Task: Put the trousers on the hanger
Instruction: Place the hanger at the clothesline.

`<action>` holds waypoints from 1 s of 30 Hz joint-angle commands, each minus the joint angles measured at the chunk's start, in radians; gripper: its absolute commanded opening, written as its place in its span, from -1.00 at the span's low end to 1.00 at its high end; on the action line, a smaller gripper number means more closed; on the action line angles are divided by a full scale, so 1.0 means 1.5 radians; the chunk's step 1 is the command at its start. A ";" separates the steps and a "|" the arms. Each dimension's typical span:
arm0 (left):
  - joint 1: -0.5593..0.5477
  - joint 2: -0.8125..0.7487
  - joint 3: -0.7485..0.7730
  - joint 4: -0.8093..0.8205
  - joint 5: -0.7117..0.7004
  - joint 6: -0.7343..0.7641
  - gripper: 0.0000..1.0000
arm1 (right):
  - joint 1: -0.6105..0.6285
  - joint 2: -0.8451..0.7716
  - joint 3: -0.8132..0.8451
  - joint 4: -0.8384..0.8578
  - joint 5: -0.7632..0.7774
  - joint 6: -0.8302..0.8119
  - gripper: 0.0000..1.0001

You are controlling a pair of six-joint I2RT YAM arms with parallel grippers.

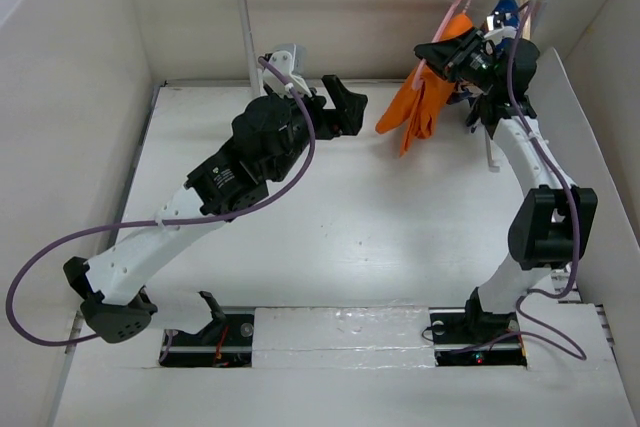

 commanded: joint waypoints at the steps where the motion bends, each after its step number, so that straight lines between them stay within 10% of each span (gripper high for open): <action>1: 0.000 -0.025 -0.014 0.021 0.010 -0.015 0.63 | -0.025 -0.025 0.083 0.240 -0.005 0.010 -1.00; 16: 0.000 -0.005 -0.044 0.014 0.016 -0.027 0.63 | -0.123 -0.043 -0.037 0.273 -0.003 0.061 -1.00; 21: 0.000 0.008 -0.038 0.006 0.002 -0.020 0.68 | -0.123 -0.072 0.007 0.108 -0.028 -0.050 0.09; 26: 0.000 0.013 -0.038 -0.009 -0.036 -0.016 0.72 | -0.123 -0.096 0.097 -0.111 -0.019 -0.192 0.13; 27: 0.000 0.012 -0.040 -0.008 -0.042 -0.011 0.96 | -0.123 -0.096 0.108 -0.138 -0.017 -0.211 0.99; 30: 0.000 0.013 -0.035 -0.015 -0.059 -0.006 0.98 | -0.123 -0.104 0.102 -0.138 -0.031 -0.221 1.00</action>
